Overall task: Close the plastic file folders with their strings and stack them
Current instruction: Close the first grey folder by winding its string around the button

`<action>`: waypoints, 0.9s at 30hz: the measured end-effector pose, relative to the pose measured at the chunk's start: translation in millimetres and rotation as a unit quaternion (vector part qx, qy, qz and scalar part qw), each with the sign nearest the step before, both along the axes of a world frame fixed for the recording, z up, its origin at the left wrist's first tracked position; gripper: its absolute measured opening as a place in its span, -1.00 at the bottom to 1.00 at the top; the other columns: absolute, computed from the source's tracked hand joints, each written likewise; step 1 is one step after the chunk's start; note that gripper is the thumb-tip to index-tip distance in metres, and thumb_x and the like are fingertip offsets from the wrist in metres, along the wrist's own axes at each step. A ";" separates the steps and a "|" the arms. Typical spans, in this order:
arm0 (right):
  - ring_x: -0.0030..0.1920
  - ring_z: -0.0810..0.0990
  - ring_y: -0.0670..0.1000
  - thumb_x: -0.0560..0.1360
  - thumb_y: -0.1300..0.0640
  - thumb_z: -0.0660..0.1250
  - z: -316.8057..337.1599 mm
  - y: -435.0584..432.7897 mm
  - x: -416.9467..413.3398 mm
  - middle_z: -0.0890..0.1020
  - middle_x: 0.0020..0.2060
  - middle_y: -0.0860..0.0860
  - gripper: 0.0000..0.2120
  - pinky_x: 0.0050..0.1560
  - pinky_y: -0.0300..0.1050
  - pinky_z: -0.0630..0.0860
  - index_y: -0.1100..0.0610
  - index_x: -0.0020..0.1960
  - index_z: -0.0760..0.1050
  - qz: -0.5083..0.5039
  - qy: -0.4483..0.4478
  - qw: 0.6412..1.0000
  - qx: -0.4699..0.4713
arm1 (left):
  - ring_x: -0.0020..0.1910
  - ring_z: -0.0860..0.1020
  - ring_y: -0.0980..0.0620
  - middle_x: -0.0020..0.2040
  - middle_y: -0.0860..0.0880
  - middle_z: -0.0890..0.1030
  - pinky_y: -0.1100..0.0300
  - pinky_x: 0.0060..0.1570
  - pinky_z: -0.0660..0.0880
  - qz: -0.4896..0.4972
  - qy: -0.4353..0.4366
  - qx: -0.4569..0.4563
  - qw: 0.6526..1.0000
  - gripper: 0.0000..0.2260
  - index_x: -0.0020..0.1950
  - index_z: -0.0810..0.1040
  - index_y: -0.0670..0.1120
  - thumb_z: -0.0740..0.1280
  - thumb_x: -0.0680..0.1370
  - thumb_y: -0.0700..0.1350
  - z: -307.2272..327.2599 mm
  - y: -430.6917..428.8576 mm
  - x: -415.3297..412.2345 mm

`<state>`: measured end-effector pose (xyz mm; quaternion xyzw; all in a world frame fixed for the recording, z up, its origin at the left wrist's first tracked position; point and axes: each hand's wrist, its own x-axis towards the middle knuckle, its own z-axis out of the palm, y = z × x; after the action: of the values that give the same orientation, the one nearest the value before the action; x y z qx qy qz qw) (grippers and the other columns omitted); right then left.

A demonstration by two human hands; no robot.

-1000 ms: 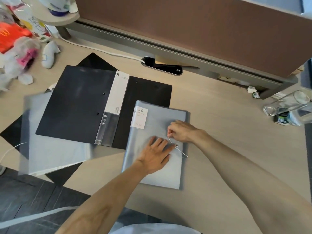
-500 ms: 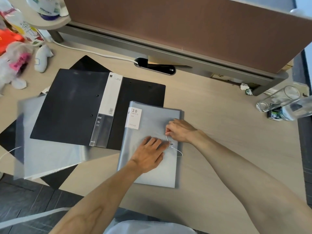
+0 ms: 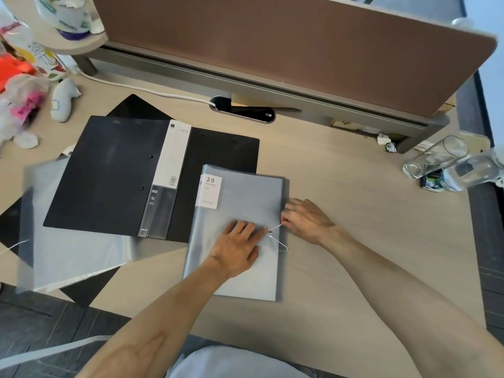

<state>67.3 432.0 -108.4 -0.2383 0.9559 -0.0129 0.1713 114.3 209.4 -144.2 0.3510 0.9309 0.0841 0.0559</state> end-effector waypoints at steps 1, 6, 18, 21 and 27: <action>0.02 0.54 0.09 0.49 0.03 0.26 0.8 3.9 8.7 0.58 -0.14 0.03 -0.85 -0.09 -0.05 0.42 0.07 -0.13 0.55 0.012 0.017 1.000 0.002 | -0.01 0.52 -0.13 0.06 -0.08 0.55 -0.02 0.15 0.51 -0.002 -0.006 -0.004 1.000 -0.58 0.34 0.43 -0.05 0.17 0.49 0.01 1.2 -0.1 0.6; -0.23 0.57 0.01 0.32 0.02 0.46 -0.8 1.2 47.2 0.55 -0.33 -0.06 -0.88 -0.28 -0.15 0.44 0.00 -0.29 0.54 0.050 0.063 0.997 -0.006 | 0.08 0.53 -0.12 0.14 -0.05 0.55 -0.03 0.21 0.49 -0.009 -0.033 -0.029 0.999 -0.52 0.37 0.39 -0.02 0.11 0.46 0.03 6.6 -3.8 1.2; -0.24 0.54 0.02 0.21 0.19 0.51 -8.1 -29.1 65.0 0.56 -0.30 -0.04 -0.81 -0.28 -0.15 0.41 0.06 -0.24 0.54 0.050 0.109 0.993 0.004 | 0.42 0.35 -0.09 0.48 -0.01 0.35 0.03 0.44 0.28 -0.059 -0.134 -0.019 0.989 -0.51 0.42 0.37 -0.03 0.19 0.47 -0.13 7.8 -25.1 -6.9; -0.23 0.54 0.01 0.23 0.19 0.49 -12.2 -33.9 61.0 0.56 -0.29 -0.05 -0.85 -0.25 -0.16 0.38 0.05 -0.26 0.55 0.058 0.108 0.992 0.019 | 0.48 0.28 -0.07 0.51 -0.04 0.29 -0.02 0.44 0.28 -0.073 -0.135 -0.011 0.988 -0.49 0.45 0.34 -0.06 0.25 0.48 -0.16 4.0 -33.9 -7.5; -0.20 0.55 0.04 0.34 0.14 0.45 -15.6 -40.9 40.4 0.56 -0.26 -0.01 -0.91 -0.25 -0.10 0.47 0.07 -0.21 0.54 0.116 0.101 0.988 0.029 | 0.50 0.25 -0.08 0.52 -0.07 0.27 -0.08 0.44 0.20 -0.092 -0.102 -0.006 0.991 -0.45 0.47 0.32 0.00 0.28 0.46 -0.12 -8.6 -43.8 -1.4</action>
<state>107.7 391.1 -124.0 -0.3428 0.9341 0.0586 0.0810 112.8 165.6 -152.9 0.4243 0.8847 0.1081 0.1600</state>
